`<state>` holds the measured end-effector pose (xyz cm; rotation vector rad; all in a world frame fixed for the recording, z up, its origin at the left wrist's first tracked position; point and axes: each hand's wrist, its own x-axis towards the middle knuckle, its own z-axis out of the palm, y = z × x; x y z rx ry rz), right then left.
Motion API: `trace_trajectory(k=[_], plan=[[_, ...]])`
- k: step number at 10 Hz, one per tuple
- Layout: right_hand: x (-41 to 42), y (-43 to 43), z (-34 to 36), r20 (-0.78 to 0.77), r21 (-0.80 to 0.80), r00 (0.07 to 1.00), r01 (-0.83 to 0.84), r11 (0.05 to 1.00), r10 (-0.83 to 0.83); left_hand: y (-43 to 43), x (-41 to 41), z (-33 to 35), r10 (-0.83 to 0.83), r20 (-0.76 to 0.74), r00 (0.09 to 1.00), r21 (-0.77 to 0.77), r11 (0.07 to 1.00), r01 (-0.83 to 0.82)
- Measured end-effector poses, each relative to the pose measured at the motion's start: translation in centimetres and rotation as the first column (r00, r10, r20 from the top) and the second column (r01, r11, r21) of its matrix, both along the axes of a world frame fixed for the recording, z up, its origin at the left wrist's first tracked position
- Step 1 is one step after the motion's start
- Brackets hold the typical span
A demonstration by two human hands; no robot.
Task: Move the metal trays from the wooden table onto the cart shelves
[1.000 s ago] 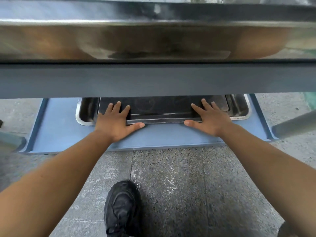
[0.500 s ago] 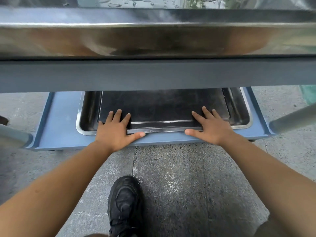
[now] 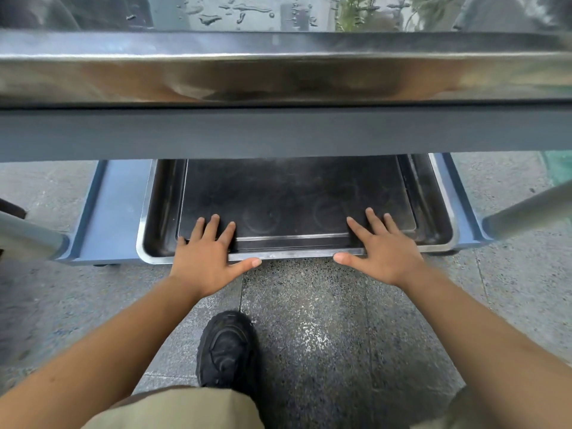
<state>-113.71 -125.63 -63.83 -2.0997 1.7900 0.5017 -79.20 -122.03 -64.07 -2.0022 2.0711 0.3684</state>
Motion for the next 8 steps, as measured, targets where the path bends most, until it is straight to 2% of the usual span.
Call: trace_trajectory(k=[4, 5, 6, 7, 8], plan=[[0.0, 0.0, 0.1, 0.004, 0.032, 1.0, 0.0, 1.0, -0.001, -0.2, 0.1, 0.1, 0.0, -0.017, 1.0, 0.049, 0.999, 0.001], [0.3, -0.2, 1.0, 0.019, 0.1, 1.0, 0.005, 0.995, -0.006, -1.2, 0.0, 1.4, 0.019, -0.078, 0.997, 0.193, 0.981, -0.003], [0.5, -0.4, 3.2, -0.04, 0.261, 0.999, 0.003, 0.965, 0.008, -1.4, -0.6, 3.8, 0.067, -0.089, 0.994, 0.404, 0.915, -0.026], [1.2, 1.0, 5.9, -0.091, 0.285, 0.995, 0.0, 0.959, 0.027, 0.3, -0.9, 6.6, 0.072, -0.106, 0.992, 0.399, 0.917, -0.024], [1.3, 3.9, 9.3, -0.042, 0.156, 0.997, -0.054, 0.986, 0.061, 2.1, -1.3, 10.0, 0.043, -0.236, 0.971, 0.255, 0.967, 0.019]])
